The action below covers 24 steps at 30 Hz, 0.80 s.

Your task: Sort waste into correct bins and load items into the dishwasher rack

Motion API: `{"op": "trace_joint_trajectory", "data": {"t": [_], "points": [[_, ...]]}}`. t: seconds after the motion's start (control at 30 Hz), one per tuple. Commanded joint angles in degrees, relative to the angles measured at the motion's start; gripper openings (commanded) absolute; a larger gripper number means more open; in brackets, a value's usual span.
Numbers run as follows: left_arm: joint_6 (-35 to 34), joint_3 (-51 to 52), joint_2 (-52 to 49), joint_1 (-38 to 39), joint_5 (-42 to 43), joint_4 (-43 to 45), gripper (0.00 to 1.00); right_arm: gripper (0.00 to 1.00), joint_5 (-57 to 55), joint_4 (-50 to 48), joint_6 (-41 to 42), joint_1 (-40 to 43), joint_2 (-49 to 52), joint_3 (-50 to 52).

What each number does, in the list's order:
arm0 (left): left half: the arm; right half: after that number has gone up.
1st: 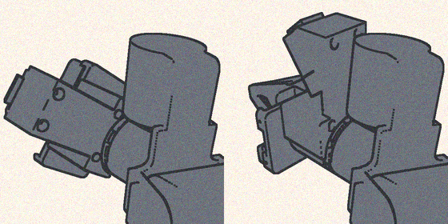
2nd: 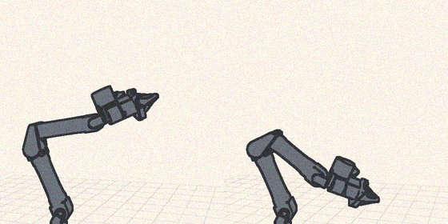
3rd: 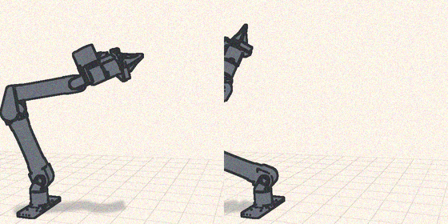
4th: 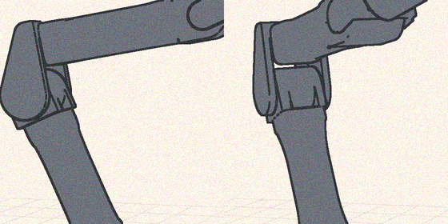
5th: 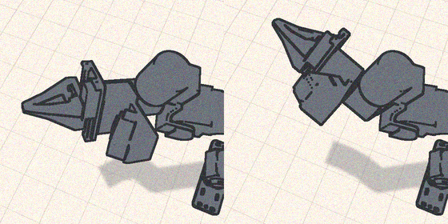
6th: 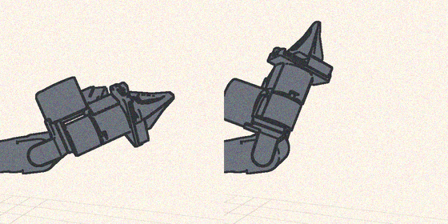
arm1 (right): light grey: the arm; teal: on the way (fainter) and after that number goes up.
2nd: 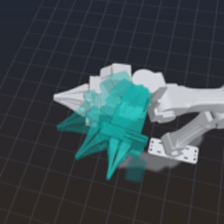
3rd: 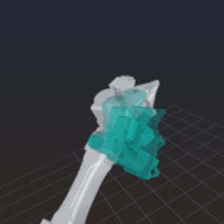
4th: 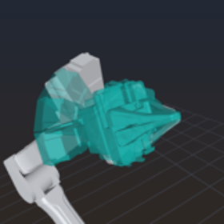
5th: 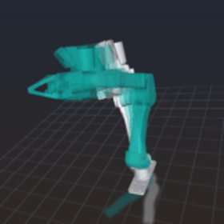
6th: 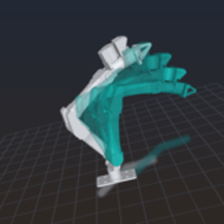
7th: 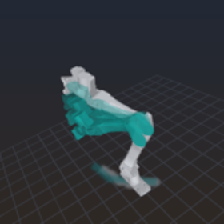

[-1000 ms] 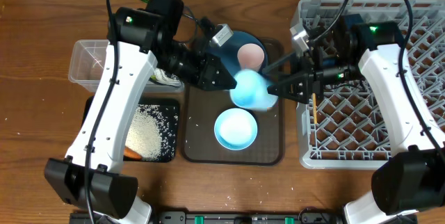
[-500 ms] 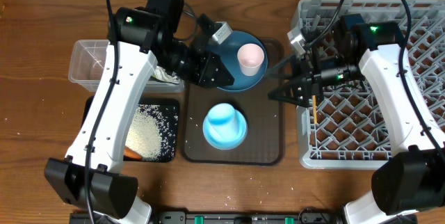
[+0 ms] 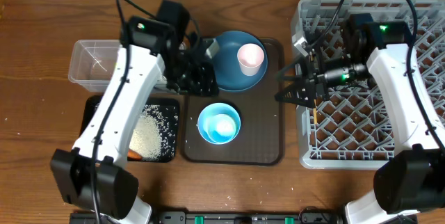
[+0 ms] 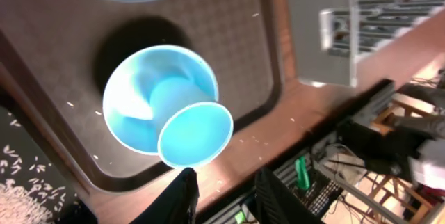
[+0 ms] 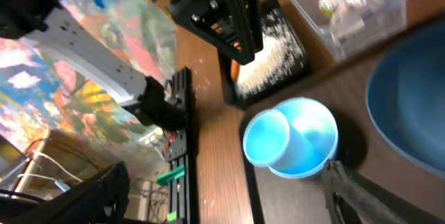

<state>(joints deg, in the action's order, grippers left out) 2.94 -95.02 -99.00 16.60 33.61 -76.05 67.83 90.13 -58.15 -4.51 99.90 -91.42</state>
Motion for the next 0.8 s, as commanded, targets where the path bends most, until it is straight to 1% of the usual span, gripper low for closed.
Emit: {"op": "trace_joint_trajectory", "data": {"t": [0.0,0.13,0.3,0.5,0.6,0.77], "points": [[-3.41,4.70,0.00,0.26,-2.23,2.75,0.31,0.88,-3.74,0.04,3.19,1.03,-0.24,-0.33],[-6.95,10.21,0.00,0.26,-2.23,6.84,0.31,0.92,-6.84,0.04,4.61,1.03,-0.24,-0.33],[-8.02,13.70,0.00,0.26,-4.68,8.52,0.32,0.94,-8.04,0.02,4.57,0.94,-0.24,0.07],[-8.24,17.59,0.00,0.87,-4.74,10.25,0.32,0.95,-8.09,-1.27,4.57,0.79,-0.24,2.47],[-8.24,20.04,0.00,1.79,-4.74,12.04,0.32,0.96,-8.07,-2.60,4.57,0.79,-0.24,4.35],[-10.67,23.50,0.00,2.89,-4.79,16.57,0.32,0.97,-8.04,-3.82,4.57,0.79,-0.24,6.14]]}}
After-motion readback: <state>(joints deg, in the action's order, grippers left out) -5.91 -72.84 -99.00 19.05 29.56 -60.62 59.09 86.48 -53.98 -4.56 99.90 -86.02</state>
